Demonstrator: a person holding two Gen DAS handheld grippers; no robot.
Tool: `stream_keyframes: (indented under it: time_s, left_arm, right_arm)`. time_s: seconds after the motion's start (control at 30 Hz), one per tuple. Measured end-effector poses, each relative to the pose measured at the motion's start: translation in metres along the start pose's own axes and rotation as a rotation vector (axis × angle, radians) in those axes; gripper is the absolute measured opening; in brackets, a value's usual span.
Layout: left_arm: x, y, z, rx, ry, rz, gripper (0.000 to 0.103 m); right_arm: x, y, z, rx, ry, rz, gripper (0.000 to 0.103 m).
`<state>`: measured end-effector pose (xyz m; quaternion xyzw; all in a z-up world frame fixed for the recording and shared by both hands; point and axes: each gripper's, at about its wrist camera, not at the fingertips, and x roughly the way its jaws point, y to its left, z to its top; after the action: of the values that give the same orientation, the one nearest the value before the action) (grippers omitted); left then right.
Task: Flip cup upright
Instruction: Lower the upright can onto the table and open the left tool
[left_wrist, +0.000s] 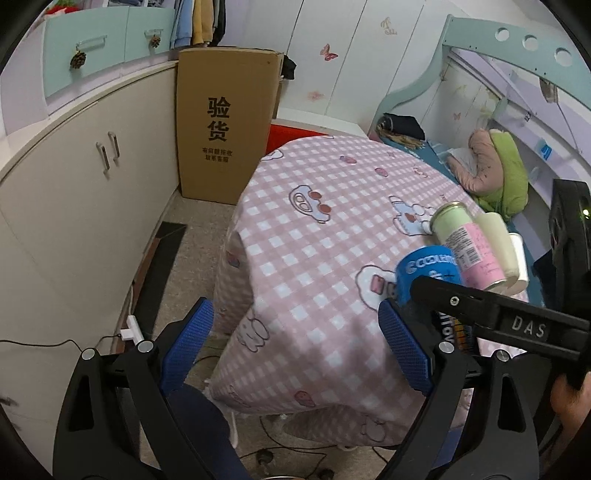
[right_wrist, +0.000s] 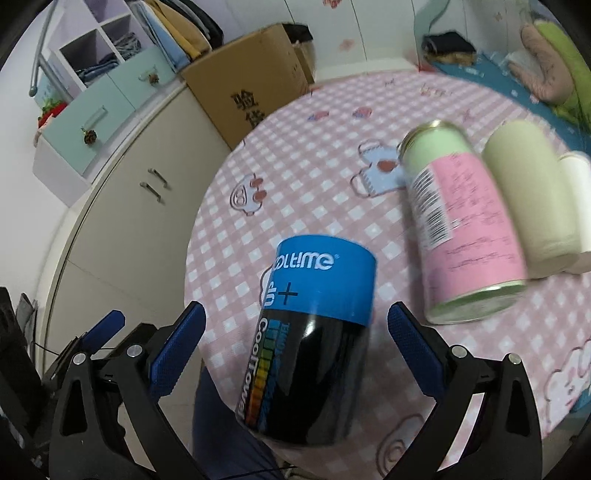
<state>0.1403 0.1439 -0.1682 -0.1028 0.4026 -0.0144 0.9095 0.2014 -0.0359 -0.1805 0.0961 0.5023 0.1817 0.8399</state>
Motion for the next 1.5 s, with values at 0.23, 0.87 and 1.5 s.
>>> stream_keyframes:
  time_s: [0.23, 0.87, 1.5]
  left_arm:
    - [0.005, 0.005, 0.001, -0.007, 0.016, -0.018, 0.091]
    - [0.017, -0.018, 0.024, 0.009, 0.001, -0.033, 0.091]
    - [-0.009, -0.045, 0.033, 0.09, -0.093, -0.039, 0.091]
  right_arm:
    - [0.015, -0.005, 0.004, 0.024, 0.028, 0.021, 0.07]
    - [-0.027, 0.002, 0.022, -0.115, -0.203, -0.101, 0.064]
    - [-0.068, -0.003, 0.006, -0.132, -0.384, -0.104, 0.077]
